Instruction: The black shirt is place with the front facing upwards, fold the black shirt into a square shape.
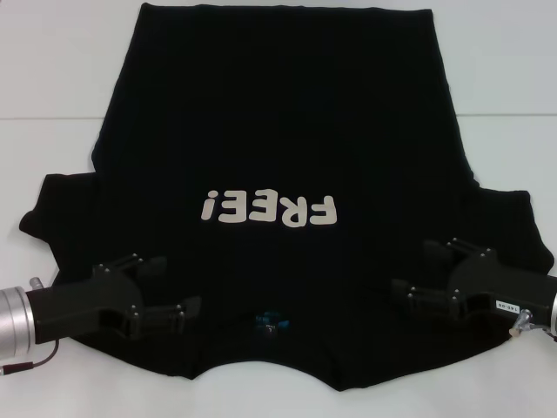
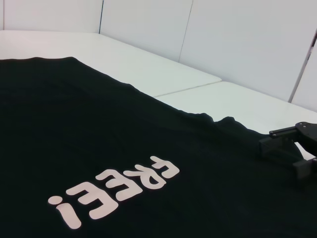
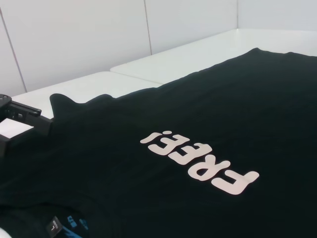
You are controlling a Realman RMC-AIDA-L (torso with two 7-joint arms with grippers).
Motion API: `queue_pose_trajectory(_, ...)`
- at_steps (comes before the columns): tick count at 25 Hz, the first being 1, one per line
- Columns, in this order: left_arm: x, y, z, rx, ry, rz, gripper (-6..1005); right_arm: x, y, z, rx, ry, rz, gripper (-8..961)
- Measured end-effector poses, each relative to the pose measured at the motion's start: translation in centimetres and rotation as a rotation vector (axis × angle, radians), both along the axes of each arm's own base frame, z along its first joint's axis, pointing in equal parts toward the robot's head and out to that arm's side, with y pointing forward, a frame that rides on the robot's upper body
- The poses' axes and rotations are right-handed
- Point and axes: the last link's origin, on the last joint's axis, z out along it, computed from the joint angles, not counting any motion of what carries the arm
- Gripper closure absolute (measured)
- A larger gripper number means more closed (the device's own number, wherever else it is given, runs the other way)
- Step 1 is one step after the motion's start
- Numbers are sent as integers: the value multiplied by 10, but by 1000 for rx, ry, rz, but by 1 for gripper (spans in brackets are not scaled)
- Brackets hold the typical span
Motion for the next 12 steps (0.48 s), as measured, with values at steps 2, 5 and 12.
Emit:
queue_pose_trajectory(2,0,0,0,-1,1,-1,49,0,0,0,0,0,0,7)
queue_pose_trajectory(5,0,0,0,0,1,0,50,0,0,0,0,0,0,8)
queue_pose_trajectory(12,0,0,0,5,-12,9,50,-2,2,0,0,0,5,7)
